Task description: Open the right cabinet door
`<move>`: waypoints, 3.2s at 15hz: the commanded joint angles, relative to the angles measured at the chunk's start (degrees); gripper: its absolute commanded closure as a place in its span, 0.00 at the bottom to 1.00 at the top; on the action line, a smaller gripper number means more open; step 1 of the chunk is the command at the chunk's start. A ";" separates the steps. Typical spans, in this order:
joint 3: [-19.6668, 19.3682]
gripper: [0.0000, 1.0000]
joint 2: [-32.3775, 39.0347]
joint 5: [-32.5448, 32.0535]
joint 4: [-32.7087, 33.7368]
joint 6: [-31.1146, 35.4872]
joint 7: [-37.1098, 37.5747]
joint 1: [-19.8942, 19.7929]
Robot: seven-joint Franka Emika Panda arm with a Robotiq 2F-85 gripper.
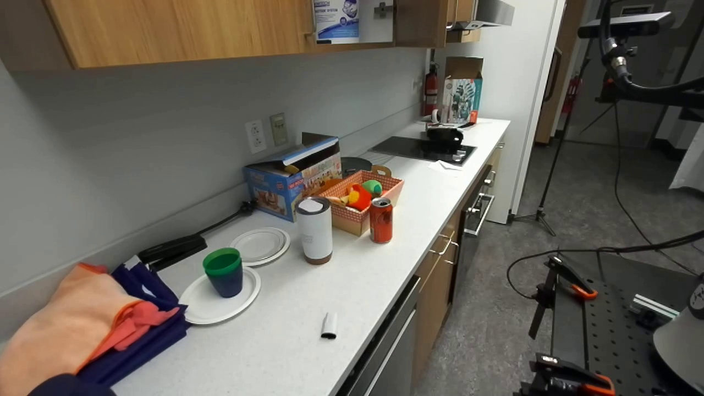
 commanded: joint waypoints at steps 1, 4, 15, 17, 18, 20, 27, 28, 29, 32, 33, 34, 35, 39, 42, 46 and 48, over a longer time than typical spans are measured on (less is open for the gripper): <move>0.54 0.00 -1.86 -3.94 -0.44 -6.20 4.96 -0.95; 0.98 0.00 -3.73 -4.71 -1.15 -13.47 8.09 -0.59; -0.54 0.00 -9.04 -7.21 -0.06 -32.07 15.24 1.30; -0.56 0.00 -9.95 -7.37 -0.15 -33.04 16.13 1.31; -0.56 0.00 -10.09 -7.38 -0.21 -33.10 16.29 1.31; -0.56 0.00 -10.07 -7.40 -0.36 -33.11 16.59 1.31; -0.68 0.00 -8.84 -5.94 0.93 -33.31 15.65 2.01; -0.63 0.00 -8.68 -5.91 1.17 -33.22 16.00 2.06; -0.74 0.00 -8.53 -5.15 1.68 -33.31 15.31 2.38; -1.13 0.00 -7.89 -3.26 2.97 -32.60 15.19 2.97; -1.07 0.00 -7.69 -2.98 3.18 -32.20 15.15 3.15; -1.01 0.00 -7.41 -2.51 3.53 -32.00 14.91 3.31; -1.10 0.00 -7.03 -2.25 3.79 -31.29 14.72 3.47; -2.07 0.00 -4.57 -3.49 4.84 -27.02 16.16 2.72; -3.12 0.00 -2.47 -4.88 6.22 -24.00 18.12 1.75; -4.70 0.00 -0.63 -8.93 7.87 -23.11 22.49 -0.03; -5.41 0.00 -0.34 -9.72 8.63 -24.00 24.03 -0.76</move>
